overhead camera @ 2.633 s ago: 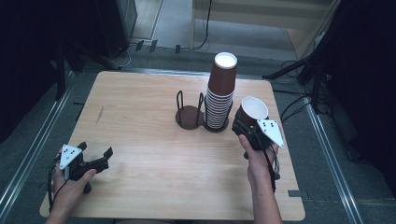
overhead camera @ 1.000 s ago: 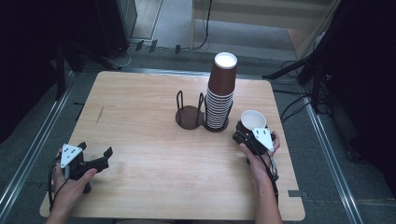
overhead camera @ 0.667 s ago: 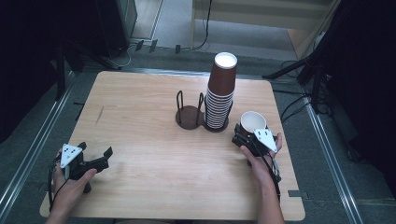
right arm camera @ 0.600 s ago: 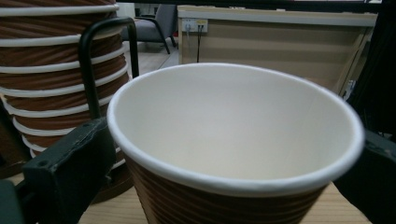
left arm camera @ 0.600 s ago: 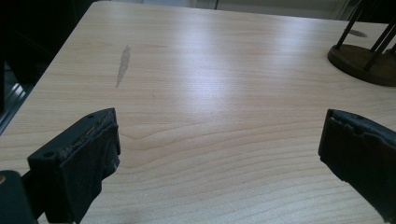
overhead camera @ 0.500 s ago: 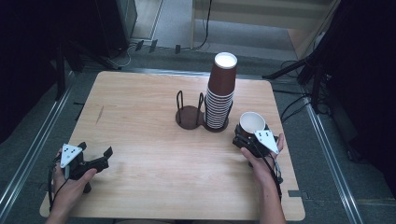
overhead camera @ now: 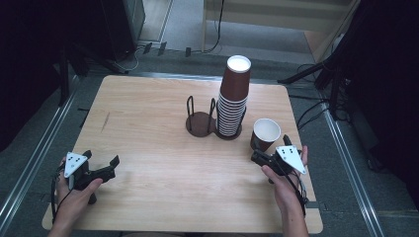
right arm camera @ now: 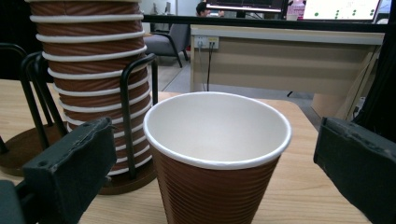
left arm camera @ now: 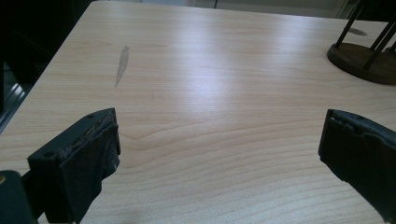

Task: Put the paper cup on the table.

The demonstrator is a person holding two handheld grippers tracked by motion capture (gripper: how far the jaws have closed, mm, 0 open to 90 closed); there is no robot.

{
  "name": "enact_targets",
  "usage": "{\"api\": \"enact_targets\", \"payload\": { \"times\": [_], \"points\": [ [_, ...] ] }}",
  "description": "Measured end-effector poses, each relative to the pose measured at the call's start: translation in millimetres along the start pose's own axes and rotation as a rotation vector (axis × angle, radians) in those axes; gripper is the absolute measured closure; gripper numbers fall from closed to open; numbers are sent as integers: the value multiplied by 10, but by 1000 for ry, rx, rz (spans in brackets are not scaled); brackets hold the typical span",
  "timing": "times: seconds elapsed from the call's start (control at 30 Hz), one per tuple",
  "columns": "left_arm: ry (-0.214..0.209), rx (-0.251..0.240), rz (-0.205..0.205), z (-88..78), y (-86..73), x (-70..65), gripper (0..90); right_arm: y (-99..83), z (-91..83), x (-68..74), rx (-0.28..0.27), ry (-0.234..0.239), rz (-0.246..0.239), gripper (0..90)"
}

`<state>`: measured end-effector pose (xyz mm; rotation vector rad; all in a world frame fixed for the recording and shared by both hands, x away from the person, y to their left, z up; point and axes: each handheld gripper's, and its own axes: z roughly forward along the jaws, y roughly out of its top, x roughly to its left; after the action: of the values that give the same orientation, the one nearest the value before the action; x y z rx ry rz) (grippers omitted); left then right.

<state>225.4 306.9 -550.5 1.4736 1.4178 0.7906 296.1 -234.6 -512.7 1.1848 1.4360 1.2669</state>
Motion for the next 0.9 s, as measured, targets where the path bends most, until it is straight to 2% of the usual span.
{"api": "enact_targets", "payload": {
  "times": [0.33,0.5,0.9],
  "points": [
    [1,-1,1,-1,0,-1,0,33,-164,-65,-22,5,9,0],
    [0,-1,0,-1,-1,-1,0,-11,-241,-119,-21,1,22,0],
    [1,0,5,-3,-1,-4,0,-76,-400,-235,-20,-8,20,0]
  ]
}}
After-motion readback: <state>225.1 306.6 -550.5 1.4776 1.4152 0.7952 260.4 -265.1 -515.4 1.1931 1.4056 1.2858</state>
